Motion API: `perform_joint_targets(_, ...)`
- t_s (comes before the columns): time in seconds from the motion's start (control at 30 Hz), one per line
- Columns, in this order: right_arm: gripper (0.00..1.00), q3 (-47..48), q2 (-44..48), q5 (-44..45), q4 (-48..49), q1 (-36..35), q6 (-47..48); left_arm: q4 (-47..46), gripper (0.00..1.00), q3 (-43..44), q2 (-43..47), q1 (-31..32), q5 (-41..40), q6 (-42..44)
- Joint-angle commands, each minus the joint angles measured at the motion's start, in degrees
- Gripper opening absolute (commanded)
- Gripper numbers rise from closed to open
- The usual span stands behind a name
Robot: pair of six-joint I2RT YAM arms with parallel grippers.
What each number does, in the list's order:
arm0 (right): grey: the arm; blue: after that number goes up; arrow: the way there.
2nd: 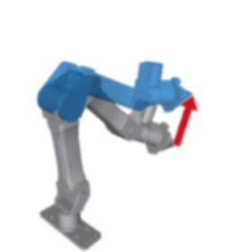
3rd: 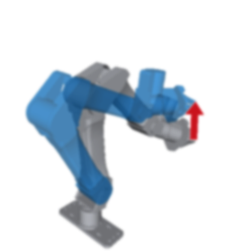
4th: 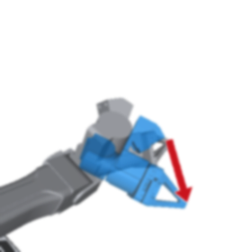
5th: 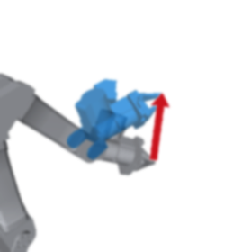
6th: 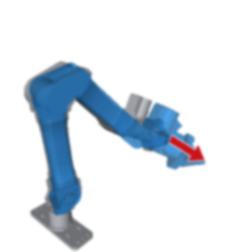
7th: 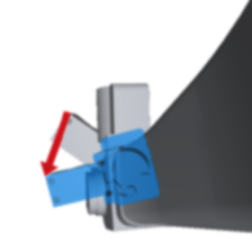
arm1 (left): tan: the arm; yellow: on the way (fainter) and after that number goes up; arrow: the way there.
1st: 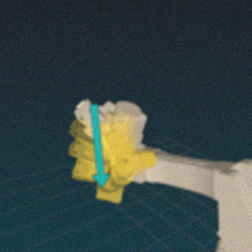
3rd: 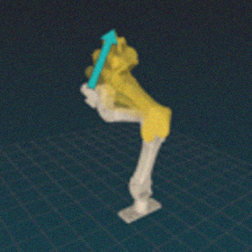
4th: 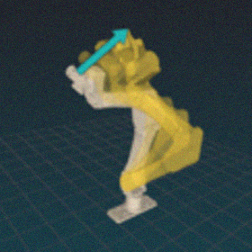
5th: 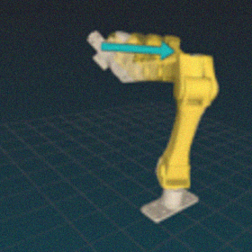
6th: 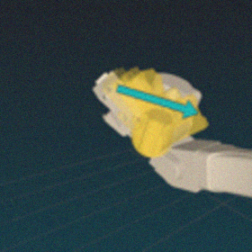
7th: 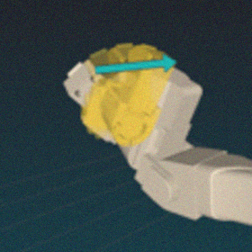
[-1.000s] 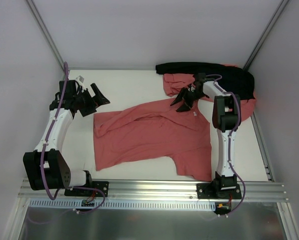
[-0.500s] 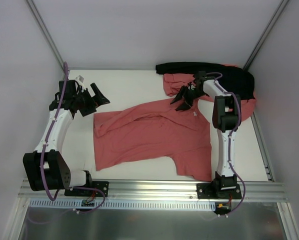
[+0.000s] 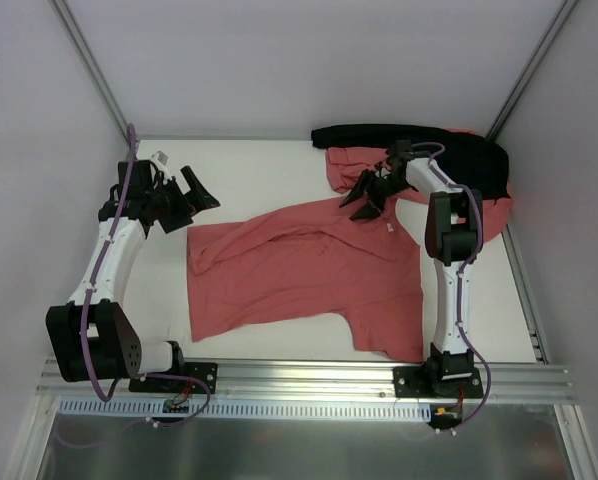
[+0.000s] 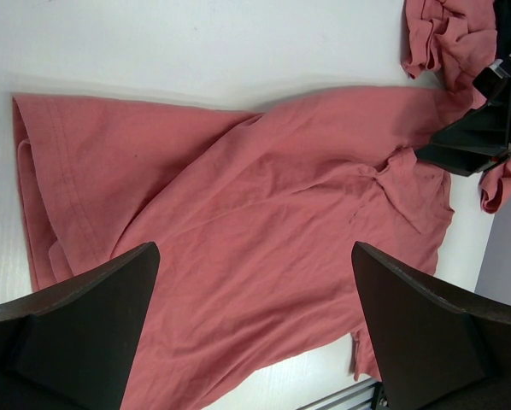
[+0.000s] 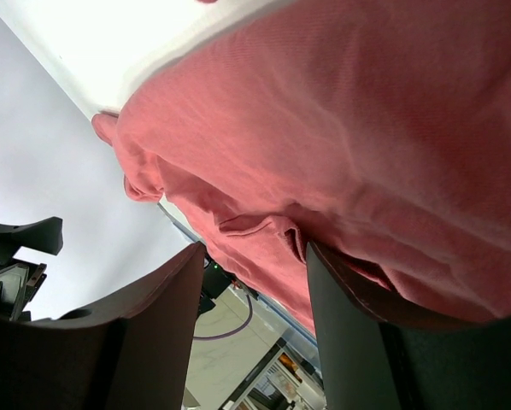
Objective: Fold and stack the t-shirts
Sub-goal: Fold the flattened tshirt in 1/3 of the way
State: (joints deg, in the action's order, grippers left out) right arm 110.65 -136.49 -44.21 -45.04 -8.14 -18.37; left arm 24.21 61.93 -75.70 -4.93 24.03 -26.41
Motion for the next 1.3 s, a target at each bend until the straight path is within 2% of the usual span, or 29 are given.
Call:
perform_joint_targets(0.0, 0.55, 2.1, 4.7, -0.6, -1.6, -0.6, 0.4, -1.5, 0.99, -0.5, 1.7, 0.1, 1.5, 0.5)
perform_joint_targets(0.23, 0.53, -0.9, 5.2, -1.1, -1.0, -0.9, 0.6, -1.4, 0.99, -0.6, 2.0, 0.1, 1.1, 0.7)
perform_joint_targets(0.33, 0.42, -2.7, 5.5, -1.4, -0.7, -1.1, 1.1, -1.2, 0.99, -0.8, 2.2, 0.1, 0.8, 0.8)
perform_joint_targets(0.37, 0.32, -3.1, 5.6, -1.6, -0.7, -1.1, 1.1, -1.2, 0.99, -0.9, 2.2, 0.1, 0.9, 0.8)
perform_joint_targets(0.43, 0.28, -3.7, 5.5, -1.4, -0.9, -1.1, 1.4, -1.2, 0.99, -1.0, 2.3, 0.1, 0.8, 0.8)
perform_joint_targets(0.5, 0.3, -4.5, 5.8, -1.1, -1.3, -1.1, 1.8, -1.2, 0.99, -1.0, 2.4, 0.1, 0.8, 0.8)
perform_joint_targets(0.6, 0.4, -4.7, 6.0, -0.5, -2.0, -1.1, 2.5, -1.1, 0.99, -1.0, 2.6, 0.1, 0.7, 0.8)
perform_joint_targets(0.63, 0.46, -4.9, 6.0, -0.3, -2.2, -1.1, 2.7, -1.1, 0.99, -1.0, 2.7, 0.1, 0.7, 0.8)
perform_joint_targets(0.73, 0.51, -4.9, 6.3, 0.2, -2.3, -0.9, 2.9, -1.0, 0.99, -1.3, 2.8, 0.1, 0.7, 0.9)
perform_joint_targets(1.27, 0.51, -0.2, 3.7, 1.1, -3.5, 1.4, 3.1, -0.9, 0.99, -1.5, 2.9, 0.1, 0.9, 0.8)
